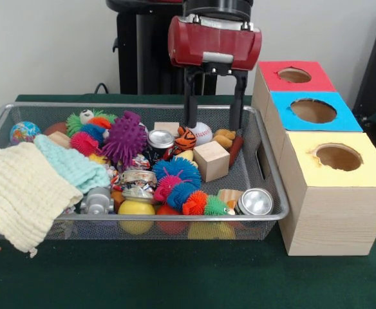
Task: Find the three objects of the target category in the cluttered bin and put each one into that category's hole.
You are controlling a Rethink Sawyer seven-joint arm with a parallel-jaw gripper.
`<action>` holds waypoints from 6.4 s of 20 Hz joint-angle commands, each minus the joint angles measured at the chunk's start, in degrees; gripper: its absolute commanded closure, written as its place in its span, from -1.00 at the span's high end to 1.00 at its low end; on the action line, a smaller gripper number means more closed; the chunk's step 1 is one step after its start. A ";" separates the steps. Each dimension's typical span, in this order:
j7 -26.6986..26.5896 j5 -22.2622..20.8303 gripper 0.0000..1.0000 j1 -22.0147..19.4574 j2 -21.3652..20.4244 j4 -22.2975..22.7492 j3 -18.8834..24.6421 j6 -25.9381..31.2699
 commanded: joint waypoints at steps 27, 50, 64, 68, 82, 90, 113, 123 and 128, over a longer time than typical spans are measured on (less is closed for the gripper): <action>-2.53 -13.81 1.00 1.97 -0.10 -4.55 -5.23 13.03; -22.02 -21.00 1.00 -34.63 2.77 -4.89 28.10 28.38; -19.10 -26.44 1.00 -34.91 8.15 -7.10 29.62 33.17; -19.98 -29.17 1.00 -34.48 9.99 -8.99 28.49 35.77; -20.74 -37.12 1.00 -31.64 13.03 -18.90 26.54 41.62; -20.62 -39.45 1.00 -29.66 15.75 -20.85 24.58 47.71; -20.50 -46.83 1.00 -25.63 18.44 -26.64 22.02 66.27; -13.39 -51.09 1.00 -25.88 9.52 -22.85 22.91 52.69; -12.82 -50.13 1.00 -25.98 10.16 -21.99 22.44 51.95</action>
